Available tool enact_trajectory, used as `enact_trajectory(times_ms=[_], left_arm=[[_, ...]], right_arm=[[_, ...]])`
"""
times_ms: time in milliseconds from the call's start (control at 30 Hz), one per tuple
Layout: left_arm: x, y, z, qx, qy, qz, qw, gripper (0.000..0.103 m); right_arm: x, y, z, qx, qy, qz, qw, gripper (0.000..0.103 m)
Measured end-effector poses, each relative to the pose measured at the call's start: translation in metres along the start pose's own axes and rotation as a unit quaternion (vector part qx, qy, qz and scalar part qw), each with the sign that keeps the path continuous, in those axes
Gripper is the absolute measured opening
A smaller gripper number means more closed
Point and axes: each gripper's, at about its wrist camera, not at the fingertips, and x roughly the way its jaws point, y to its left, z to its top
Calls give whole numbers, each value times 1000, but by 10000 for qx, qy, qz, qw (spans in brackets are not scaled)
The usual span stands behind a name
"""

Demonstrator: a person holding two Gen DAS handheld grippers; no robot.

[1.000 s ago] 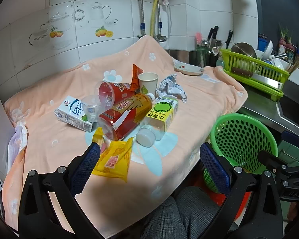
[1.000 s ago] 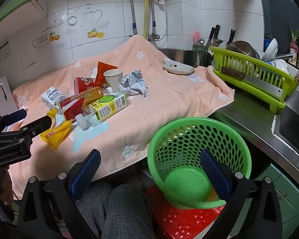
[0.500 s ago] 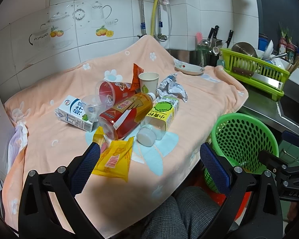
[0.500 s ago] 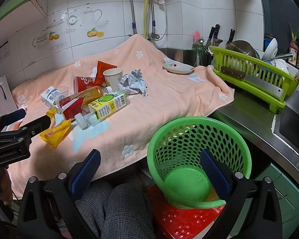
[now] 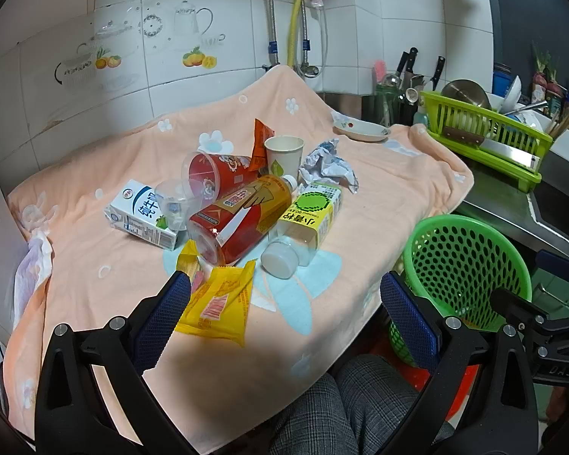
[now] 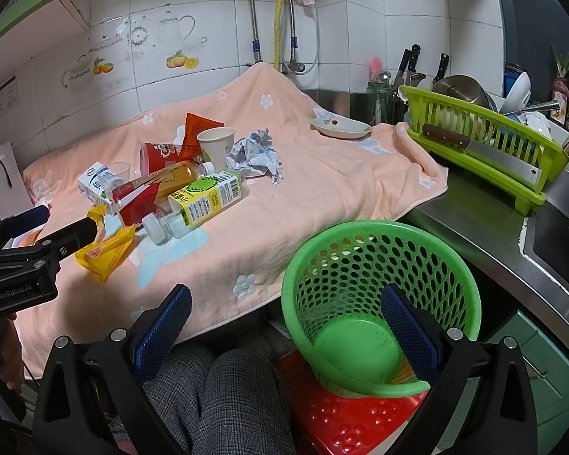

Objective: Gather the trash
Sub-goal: 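Move both tools toward the yellow snack wrapper and green-labelled bottle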

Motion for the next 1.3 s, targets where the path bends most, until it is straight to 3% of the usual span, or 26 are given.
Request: enact_trajectory(times_ms=[567,1300], left_arm=[[5,3,-1,-41,28,66,10000,98],[14,48,3,-294,118,224,9992,97]], right_arm=[[5,6,2,-65,26,91,9999,97],[23,10,25,-276,11,392,9989,97]])
